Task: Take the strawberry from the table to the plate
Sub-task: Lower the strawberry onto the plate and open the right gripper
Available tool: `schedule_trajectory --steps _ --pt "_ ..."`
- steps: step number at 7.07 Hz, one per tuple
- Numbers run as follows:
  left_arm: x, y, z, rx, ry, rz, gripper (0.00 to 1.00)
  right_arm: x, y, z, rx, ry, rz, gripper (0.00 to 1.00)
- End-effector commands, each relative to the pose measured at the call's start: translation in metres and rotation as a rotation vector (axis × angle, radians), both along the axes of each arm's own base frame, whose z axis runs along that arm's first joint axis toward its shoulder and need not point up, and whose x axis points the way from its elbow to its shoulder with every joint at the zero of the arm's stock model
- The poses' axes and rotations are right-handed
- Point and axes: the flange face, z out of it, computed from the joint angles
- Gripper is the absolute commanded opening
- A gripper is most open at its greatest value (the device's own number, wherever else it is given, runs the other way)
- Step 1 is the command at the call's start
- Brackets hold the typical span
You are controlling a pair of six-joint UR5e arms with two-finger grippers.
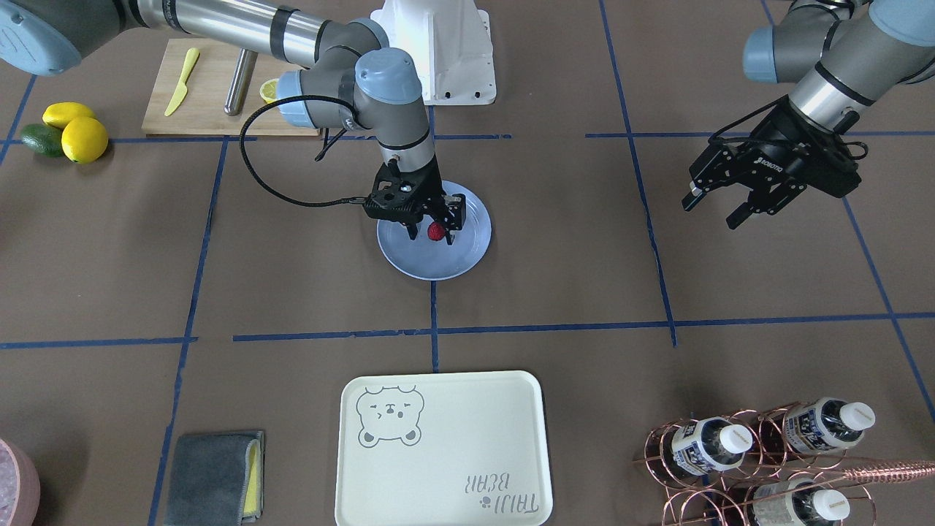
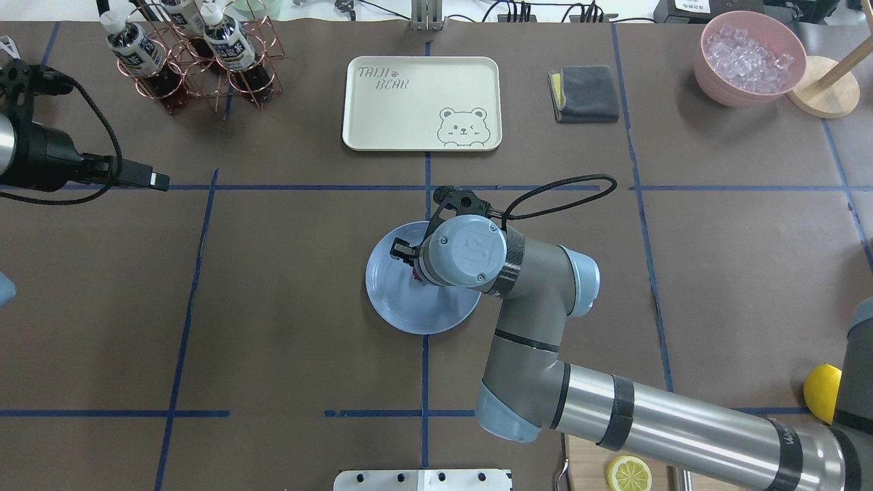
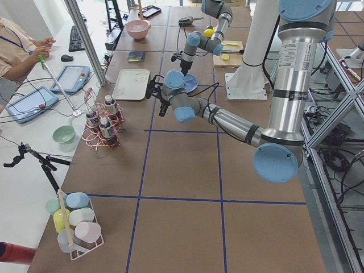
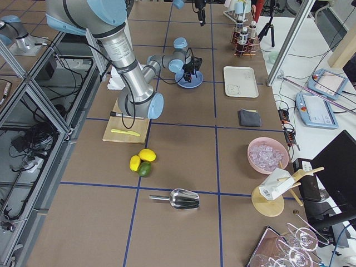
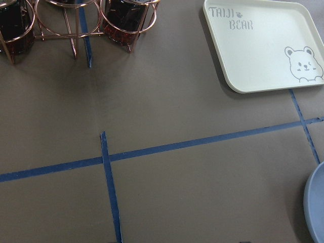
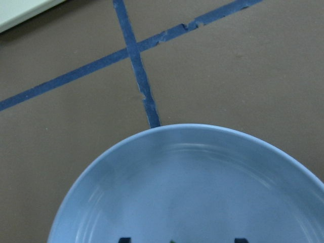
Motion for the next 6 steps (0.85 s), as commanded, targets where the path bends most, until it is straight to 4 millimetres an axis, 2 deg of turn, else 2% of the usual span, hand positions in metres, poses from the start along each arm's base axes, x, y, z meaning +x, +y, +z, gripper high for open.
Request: schedule_trajectory --steps 1,2,3,4,5,6 --pt "0.000 -0.001 0.002 -0.004 -0.002 -0.001 0.84 0.007 -0.004 -0.007 0.009 -0.014 0.007 1.00" --pt "0.000 -0.001 0.003 -0.005 -0.003 0.001 0.84 0.031 -0.011 -0.019 0.028 -0.047 0.010 1.00" --pt "-0.003 0.002 0.009 -0.008 -0.009 0.000 0.84 0.068 -0.009 -0.008 0.028 -0.066 0.007 1.00" --pt "-0.012 0.013 0.031 0.052 -0.061 0.040 0.84 0.123 -0.009 0.004 0.064 -0.086 -0.045 1.00" --pt "-0.041 0.017 0.060 0.107 -0.123 0.044 0.84 0.179 -0.008 0.032 0.084 -0.076 -0.091 1.00" --pt "-0.077 0.021 0.088 0.171 -0.193 0.049 0.84 0.237 -0.017 0.076 0.101 -0.040 -0.139 1.00"
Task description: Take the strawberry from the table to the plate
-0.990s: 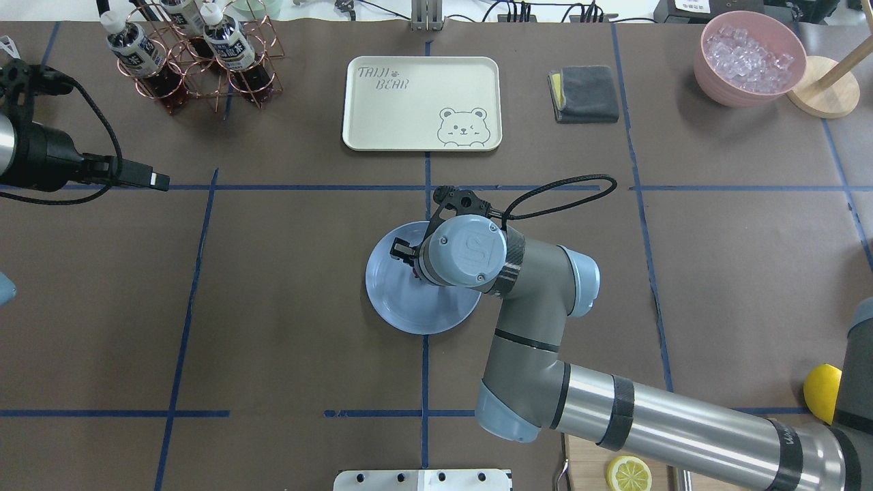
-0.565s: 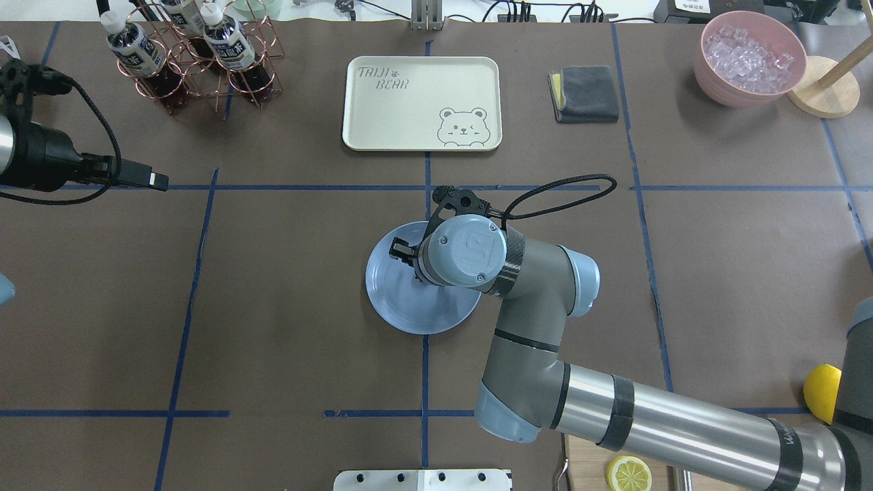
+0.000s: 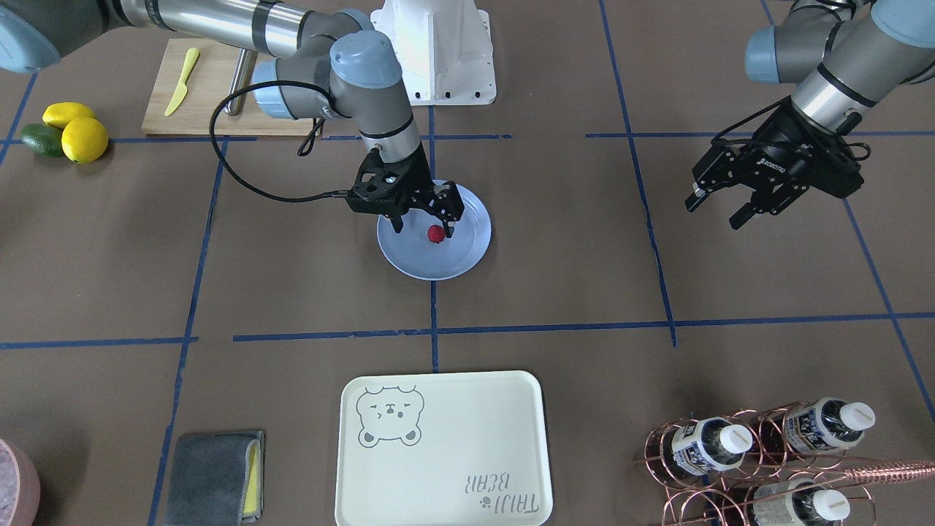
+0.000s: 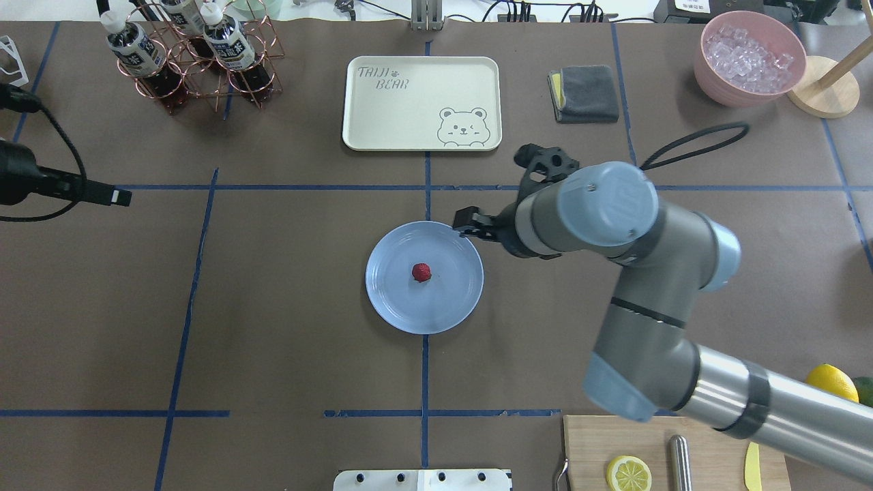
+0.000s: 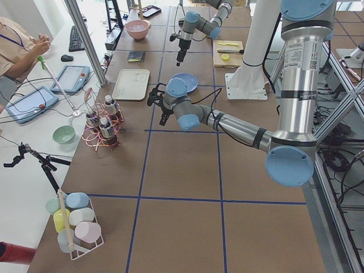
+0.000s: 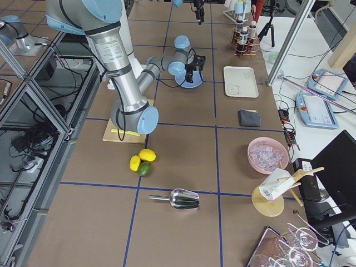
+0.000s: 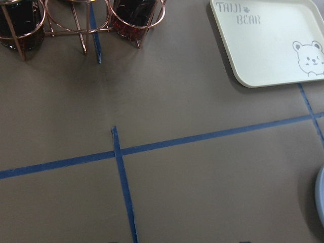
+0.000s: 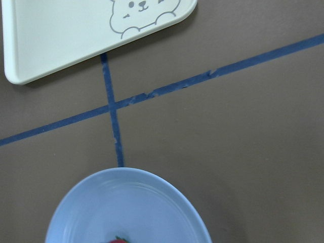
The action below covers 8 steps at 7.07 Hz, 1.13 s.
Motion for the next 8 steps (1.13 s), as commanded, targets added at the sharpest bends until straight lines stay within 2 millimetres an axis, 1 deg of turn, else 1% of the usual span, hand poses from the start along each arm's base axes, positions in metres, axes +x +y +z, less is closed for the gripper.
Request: schedule_trajectory --steps 1,2,3,4,5,6,7,8 --pt "-0.074 0.004 0.056 0.132 -0.143 0.007 0.84 0.123 -0.017 0.087 0.065 0.092 -0.110 1.00" --pt "-0.107 0.003 0.088 0.163 -0.173 0.044 0.84 0.181 -0.032 0.132 0.110 0.156 -0.153 1.00" --pt "-0.150 -0.001 0.123 0.194 -0.197 0.061 0.84 0.244 -0.046 0.166 0.167 0.199 -0.203 1.00" --pt "-0.183 0.000 0.142 0.218 -0.206 0.066 0.84 0.306 -0.054 0.207 0.207 0.231 -0.242 1.00" --pt "-0.207 0.000 0.151 0.230 -0.243 0.070 0.85 0.357 -0.058 0.250 0.243 0.264 -0.275 1.00" --pt "-0.244 0.002 0.161 0.216 -0.292 0.075 0.99 0.407 -0.052 0.291 0.283 0.305 -0.306 1.00" --pt "-0.259 -0.002 0.167 0.169 -0.320 0.103 0.99 0.444 -0.044 0.326 0.303 0.321 -0.328 1.00" --pt "-0.266 -0.013 0.162 0.121 -0.322 0.104 0.99 0.477 -0.040 0.353 0.316 0.302 -0.333 1.00"
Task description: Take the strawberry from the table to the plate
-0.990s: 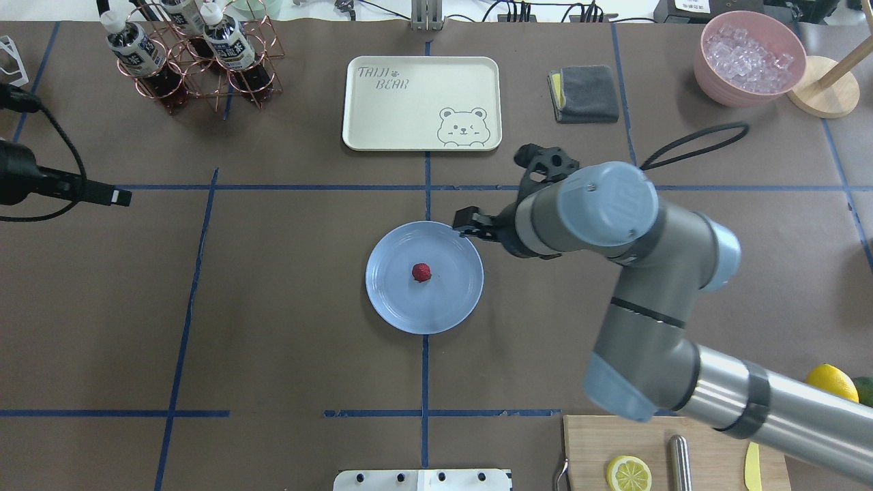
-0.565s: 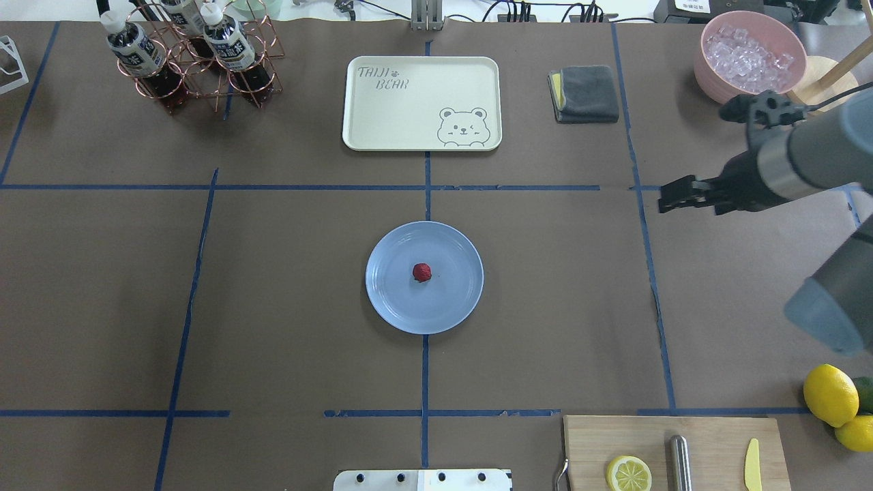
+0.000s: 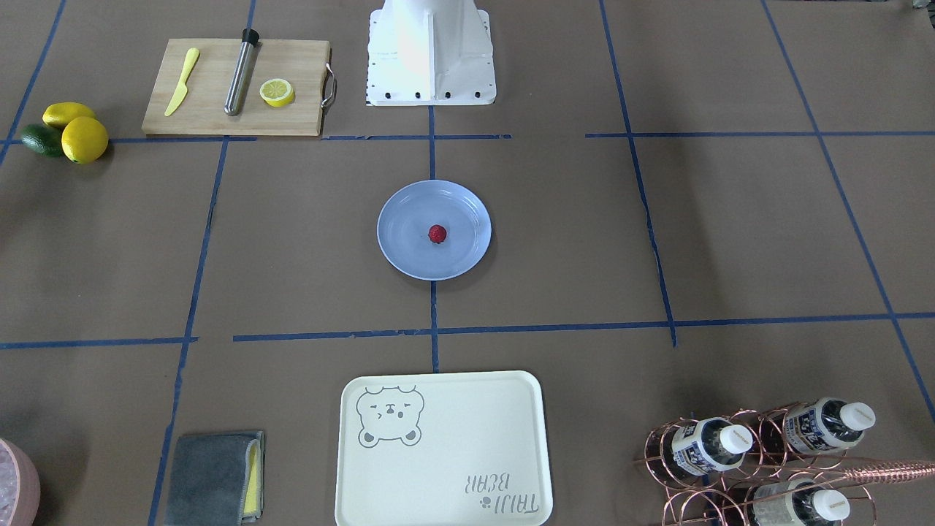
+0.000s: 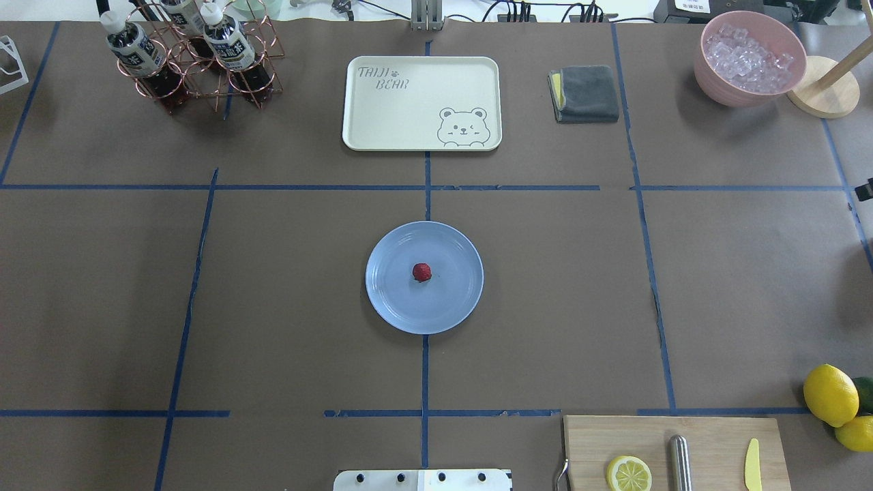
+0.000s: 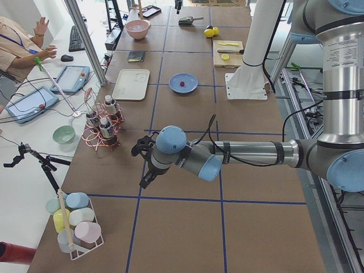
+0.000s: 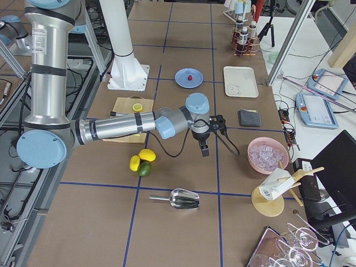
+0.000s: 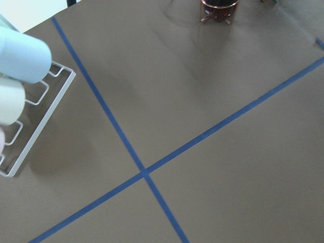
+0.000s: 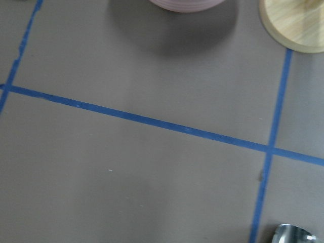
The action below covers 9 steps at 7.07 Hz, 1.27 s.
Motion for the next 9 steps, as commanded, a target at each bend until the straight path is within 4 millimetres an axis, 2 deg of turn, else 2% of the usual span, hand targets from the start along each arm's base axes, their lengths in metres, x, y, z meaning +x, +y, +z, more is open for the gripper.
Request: schedule_trajectory --steps 1,3,4,5,7,9 --pt "-0.015 -0.020 -0.006 -0.103 -0.014 0.004 0.99 0.065 0.014 0.056 0.027 -0.024 -0.025 1.00" --pt "-0.014 -0.042 -0.024 -0.278 0.010 -0.050 1.00 0.076 0.015 0.055 -0.009 -0.027 -0.013 1.00" --pt "-0.010 -0.039 -0.035 -0.386 0.050 -0.162 1.00 0.072 0.009 0.051 -0.030 -0.039 -0.026 1.00" --pt "-0.009 -0.028 -0.024 -0.401 0.051 -0.161 1.00 0.067 0.004 0.048 -0.052 -0.041 -0.038 1.00" --pt "-0.007 -0.026 -0.023 -0.385 0.052 -0.156 1.00 0.066 -0.028 0.022 -0.122 -0.040 -0.036 1.00" --pt "-0.007 -0.018 -0.015 -0.352 0.036 -0.111 1.00 0.067 -0.024 0.021 -0.126 -0.035 -0.022 1.00"
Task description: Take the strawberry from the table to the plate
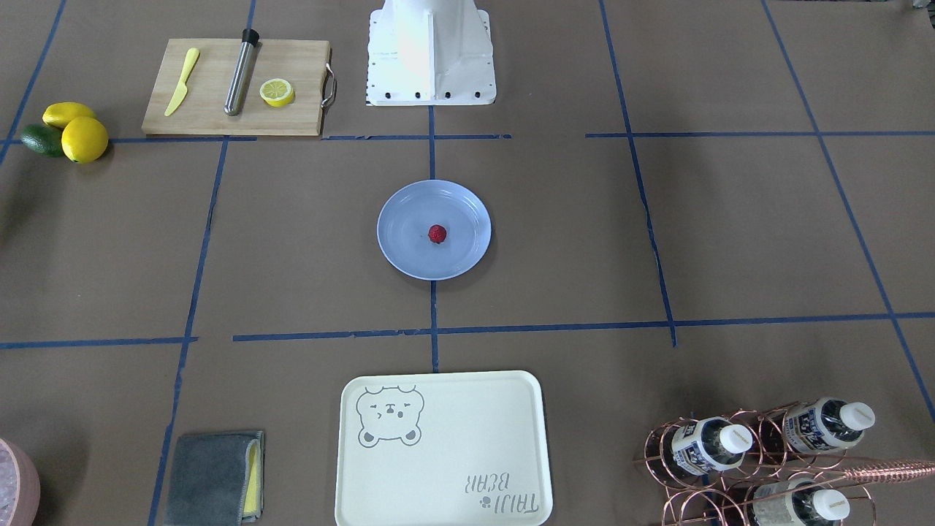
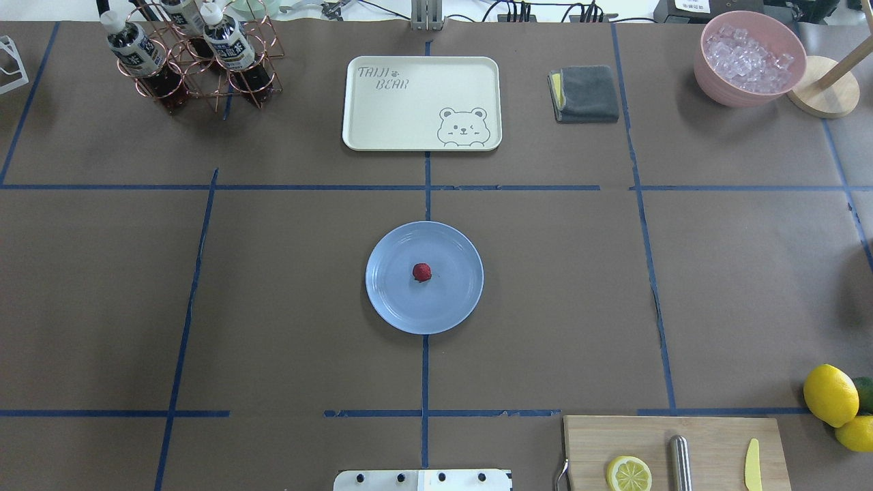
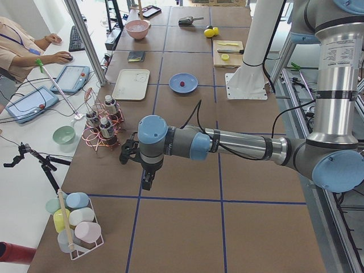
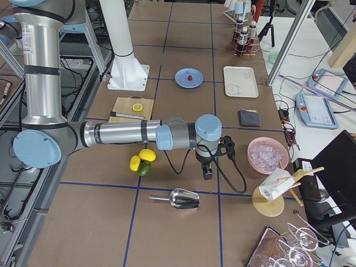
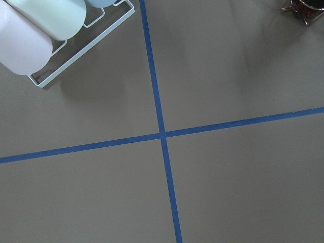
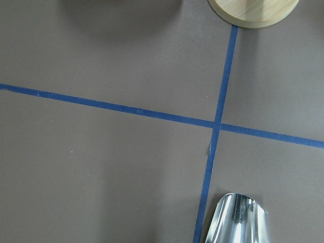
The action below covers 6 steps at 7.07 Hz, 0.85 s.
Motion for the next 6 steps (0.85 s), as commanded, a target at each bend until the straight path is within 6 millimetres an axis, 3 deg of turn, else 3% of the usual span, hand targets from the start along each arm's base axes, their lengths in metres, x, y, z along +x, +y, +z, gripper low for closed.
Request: schedule_trajectory --steps 1,6 --pt "0.0004 0.0045 0.0031 0.068 -0.015 0.071 1.00 0.0004 -0.0007 -0.0020 -0.006 0.003 0.005 1.00" --pt "0.0000 0.0030 0.0026 0.090 -0.011 0.075 1.00 -0.0067 0.0007 0.0011 -0.036 -0.004 0.013 1.00"
